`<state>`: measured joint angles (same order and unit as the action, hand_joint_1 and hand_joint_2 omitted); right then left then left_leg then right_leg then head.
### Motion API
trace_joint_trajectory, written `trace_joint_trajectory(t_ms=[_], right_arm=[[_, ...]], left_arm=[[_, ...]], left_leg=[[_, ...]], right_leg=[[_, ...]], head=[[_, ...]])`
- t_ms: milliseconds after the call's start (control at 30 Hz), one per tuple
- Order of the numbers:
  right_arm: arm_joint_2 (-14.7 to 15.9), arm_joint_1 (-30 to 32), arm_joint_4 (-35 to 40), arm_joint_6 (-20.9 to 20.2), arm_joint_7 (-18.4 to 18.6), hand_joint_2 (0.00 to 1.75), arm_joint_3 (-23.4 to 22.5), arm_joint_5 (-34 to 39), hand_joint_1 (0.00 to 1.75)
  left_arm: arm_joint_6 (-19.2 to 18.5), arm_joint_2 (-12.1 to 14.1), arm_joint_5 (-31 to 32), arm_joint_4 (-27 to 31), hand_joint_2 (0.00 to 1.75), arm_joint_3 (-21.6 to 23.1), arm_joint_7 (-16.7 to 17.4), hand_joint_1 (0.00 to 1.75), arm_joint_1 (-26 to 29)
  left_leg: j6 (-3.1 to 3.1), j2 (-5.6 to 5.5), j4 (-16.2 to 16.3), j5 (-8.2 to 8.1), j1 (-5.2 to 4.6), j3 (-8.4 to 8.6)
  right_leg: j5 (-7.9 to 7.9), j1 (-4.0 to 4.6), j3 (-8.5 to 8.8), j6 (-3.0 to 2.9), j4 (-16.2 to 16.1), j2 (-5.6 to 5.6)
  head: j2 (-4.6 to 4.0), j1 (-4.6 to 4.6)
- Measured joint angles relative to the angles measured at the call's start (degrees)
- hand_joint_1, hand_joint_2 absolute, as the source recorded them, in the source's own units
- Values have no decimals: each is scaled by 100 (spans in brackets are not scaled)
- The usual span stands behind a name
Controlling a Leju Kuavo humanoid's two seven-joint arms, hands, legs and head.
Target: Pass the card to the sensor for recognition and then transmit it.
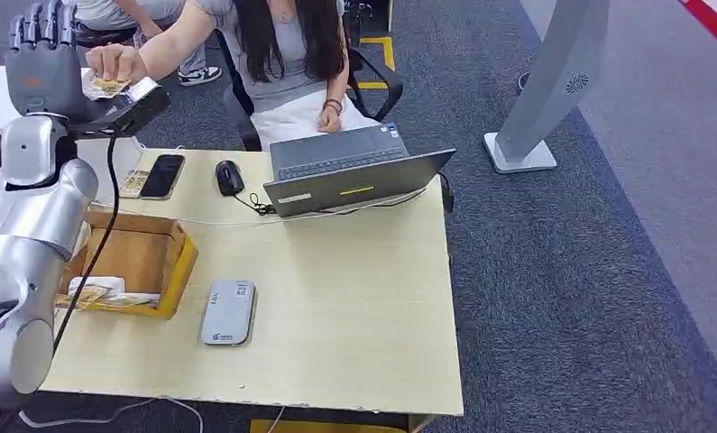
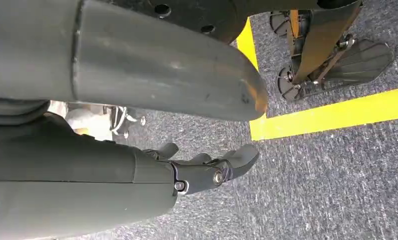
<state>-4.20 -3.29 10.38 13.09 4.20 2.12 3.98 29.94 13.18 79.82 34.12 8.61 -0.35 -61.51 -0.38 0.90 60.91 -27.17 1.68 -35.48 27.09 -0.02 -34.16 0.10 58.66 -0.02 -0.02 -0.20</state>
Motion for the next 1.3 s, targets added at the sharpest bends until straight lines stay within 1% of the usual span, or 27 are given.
trace_joint_trajectory(t_ms=[333,600,700,800,833,900,933,967,1000,1100,1167,1233,1267,1300], right_arm=[[0,7,0,20,28,0,101,-83,0],[0,7,-2,20,35,0,125,-133,0],[-2,11,-2,30,35,0,131,-159,0],[-2,10,-2,79,35,0,131,-151,0],[-2,11,-2,96,35,0,131,-135,0],[-4,14,-2,127,44,0,129,-88,0],[-11,20,-2,140,52,0,114,-46,0],[-18,26,-2,157,57,0,105,-33,0],[-24,27,-4,171,61,0,103,-33,0],[-39,34,-2,212,59,0,79,17,0],[-50,70,-4,273,59,0,20,75,0],[-63,79,-4,313,61,0,-31,79,0],[-66,79,-4,317,59,0,-50,81,0],[-68,79,-7,319,59,0,-68,83,0]], left_arm=[[9,92,-140,-52,175,0,-179,175,11],[57,151,-249,-52,175,0,-232,175,46],[107,166,-471,-42,175,0,-434,175,131],[103,146,-752,103,175,-2,-704,175,384],[81,109,-817,235,175,-2,-765,175,520],[-23,15,-918,710,175,0,-837,175,1084],[-142,-109,-953,1179,175,22,-841,175,1446],[-190,-155,-964,1446,175,56,-841,175,1714],[-221,-225,-962,1601,175,92,-841,175,1924],[-310,-315,-953,2145,175,161,-758,175,2473],[-372,-359,-841,2790,175,339,-714,175,3063],[-376,-372,-701,3358,175,569,-568,175,3698],[-374,-378,-673,3603,175,696,-524,175,4008],[-376,-394,-664,3782,175,792,-503,175,4192]], left_leg=[[0,-3,0,0,0,-5],[0,-4,0,0,0,-5],[0,-4,0,0,0,-5],[0,-4,0,0,-1,-5],[0,-4,0,-1,-2,-4],[1,-2,-6,-2,-20,6],[2,-5,-8,-2,-26,5],[2,-12,-8,-2,-25,1],[2,-15,-8,-1,-24,-7],[14,14,-9,-13,-34,-1],[15,13,-11,-19,-41,10],[21,11,-11,-23,-41,8],[22,11,-11,-24,-40,4],[22,11,-10,-24,-39,-3]], right_leg=[[1,0,-5,0,0,-1],[1,0,-5,0,0,-1],[1,0,-5,0,0,-2],[1,-2,-5,0,-1,-1],[1,-3,-5,0,-2,-1],[4,-17,-3,3,-2,0],[7,-21,-3,8,-2,-1],[11,-20,-4,12,-3,-5],[13,-20,-5,15,-3,-6],[10,-27,-8,15,-3,15],[18,-35,-4,23,-3,18],[24,-35,-6,27,-4,17],[25,-35,-9,25,-4,17],[25,-34,-13,25,-6,16]], head=[[0,0],[0,0],[0,-2],[0,0],[0,0],[0,-4],[0,-7],[0,-7],[0,0],[0,9],[0,2],[0,0],[0,0],[0,0]])
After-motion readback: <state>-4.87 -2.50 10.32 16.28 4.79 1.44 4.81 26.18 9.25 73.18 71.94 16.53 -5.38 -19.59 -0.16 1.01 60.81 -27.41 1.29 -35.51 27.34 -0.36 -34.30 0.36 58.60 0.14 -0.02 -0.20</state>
